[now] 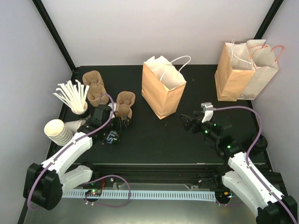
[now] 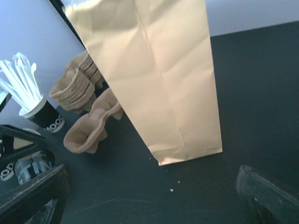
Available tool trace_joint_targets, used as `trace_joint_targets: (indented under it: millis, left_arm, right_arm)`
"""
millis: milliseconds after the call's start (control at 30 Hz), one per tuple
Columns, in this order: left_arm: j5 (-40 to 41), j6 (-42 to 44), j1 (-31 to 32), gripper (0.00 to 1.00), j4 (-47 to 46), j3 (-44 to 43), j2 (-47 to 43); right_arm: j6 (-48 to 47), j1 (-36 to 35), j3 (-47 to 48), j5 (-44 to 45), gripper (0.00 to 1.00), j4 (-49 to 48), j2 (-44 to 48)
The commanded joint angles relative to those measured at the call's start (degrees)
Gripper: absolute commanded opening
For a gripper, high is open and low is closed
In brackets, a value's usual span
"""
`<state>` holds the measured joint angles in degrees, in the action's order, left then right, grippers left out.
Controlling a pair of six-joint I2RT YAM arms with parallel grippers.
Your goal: Pack the takeout coffee
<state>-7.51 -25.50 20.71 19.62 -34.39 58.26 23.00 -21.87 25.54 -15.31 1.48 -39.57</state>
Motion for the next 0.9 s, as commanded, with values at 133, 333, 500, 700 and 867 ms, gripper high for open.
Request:
trace_joint_targets:
  millis: [133,333,500,700,867]
  left_arm:
    - [2.2,3.4,0.9,0.89,-0.8,-3.5,4.1]
    - [6.6,5.7,1.0,0.75,5.4,-10.7,11.7]
    - [7.9,7.3,1.1,0.68,6.2,-14.0,17.8]
    - [5.6,8.1,1.4,0.62,5.9,-17.5,24.8]
    - [5.0,8.5,1.5,0.66,4.8,-18.0,27.4]
  right_arm:
    - [1.4,-0.6,-3.0,-10.7,0.99,-11.4,-11.5]
    - [2.5,-4.2,-5.6,-11.0,0.98,-19.3,-18.0]
    - [2.0,-5.4,-6.8,-9.8,0.98,-21.2,-19.2]
    - [0.8,-5.7,-8.1,-9.3,0.98,-20.4,-19.2]
    - [0.5,-5.7,-10.2,-8.0,0.98,-21.4,-19.1]
